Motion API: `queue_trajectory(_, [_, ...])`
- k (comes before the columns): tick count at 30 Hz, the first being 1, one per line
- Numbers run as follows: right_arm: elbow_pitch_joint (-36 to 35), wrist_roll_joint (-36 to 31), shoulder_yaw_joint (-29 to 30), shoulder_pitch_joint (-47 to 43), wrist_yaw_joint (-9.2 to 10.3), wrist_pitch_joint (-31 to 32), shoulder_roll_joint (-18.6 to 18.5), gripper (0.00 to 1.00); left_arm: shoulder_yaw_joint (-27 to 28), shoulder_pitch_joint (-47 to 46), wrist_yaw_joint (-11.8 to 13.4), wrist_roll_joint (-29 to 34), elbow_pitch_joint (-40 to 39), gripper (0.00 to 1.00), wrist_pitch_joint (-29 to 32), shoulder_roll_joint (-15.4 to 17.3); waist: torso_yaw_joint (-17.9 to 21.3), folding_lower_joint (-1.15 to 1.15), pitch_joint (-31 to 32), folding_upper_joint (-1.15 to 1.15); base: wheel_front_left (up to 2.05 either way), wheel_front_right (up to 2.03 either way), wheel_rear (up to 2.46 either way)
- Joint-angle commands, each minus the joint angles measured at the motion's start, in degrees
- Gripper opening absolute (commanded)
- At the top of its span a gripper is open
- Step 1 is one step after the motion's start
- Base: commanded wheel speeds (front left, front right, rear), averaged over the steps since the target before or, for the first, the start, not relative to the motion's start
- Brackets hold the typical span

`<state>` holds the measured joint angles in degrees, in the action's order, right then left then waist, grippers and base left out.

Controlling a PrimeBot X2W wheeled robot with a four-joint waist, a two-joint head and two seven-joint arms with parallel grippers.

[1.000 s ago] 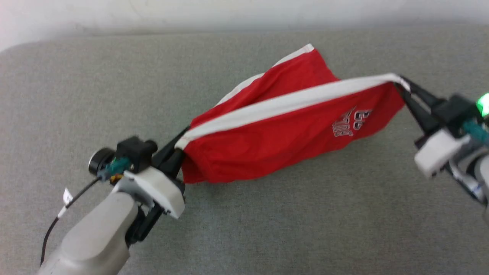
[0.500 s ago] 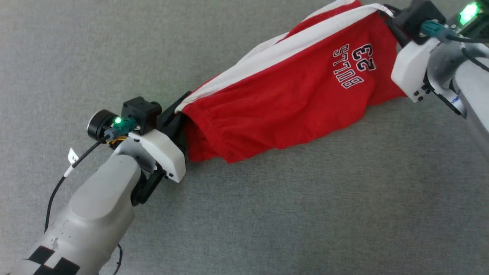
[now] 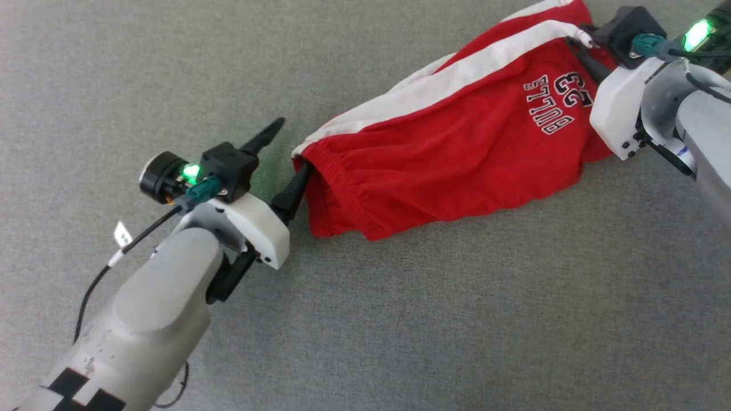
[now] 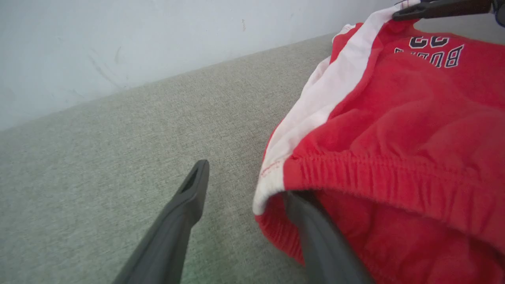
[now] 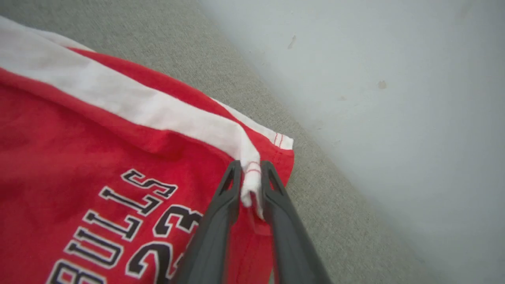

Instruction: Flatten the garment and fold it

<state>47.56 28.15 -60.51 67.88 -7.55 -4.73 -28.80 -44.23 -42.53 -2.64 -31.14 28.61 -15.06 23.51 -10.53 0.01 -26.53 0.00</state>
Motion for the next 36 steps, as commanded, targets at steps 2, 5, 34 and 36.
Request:
queue_trajectory(2, [0.4, 1.6, -0.6, 0.4, 0.06, -2.8, -0.8, 1.0, 1.2, 1.4, 1.0, 0.8, -2.5, 1.0, 0.1, 1.9, 1.0, -0.01, 5.0, 0.0, 0.0, 0.0, 0.0])
queue_trajectory(5, [0.0, 3.0, -1.0, -0.2, 0.06, -4.7, -1.9, 1.0, 1.6, 1.3, 1.0, 0.5, -5.4, 1.0, 1.4, 4.2, 1.0, -0.01, 7.5, 0.0, 0.0, 0.0, 0.0])
queue_trajectory(34, [-1.5, 7.8, -2.1, -3.6, 0.06, -6.6, -1.9, 1.0, -10.3, -10.6, -4.8, -23.4, -11.7, 1.0, 60.9, 7.7, 5.0, -0.01, 12.2, 0.0, 0.0, 0.0, 0.0])
queue_trajectory(36, [-1.4, 7.8, -2.3, -3.3, 0.06, -6.5, -1.6, 1.0, -11.8, -10.4, -4.8, -22.9, -10.3, 1.0, 61.2, 7.3, 5.5, -0.01, 11.5, 0.0, 0.0, 0.0, 0.0])
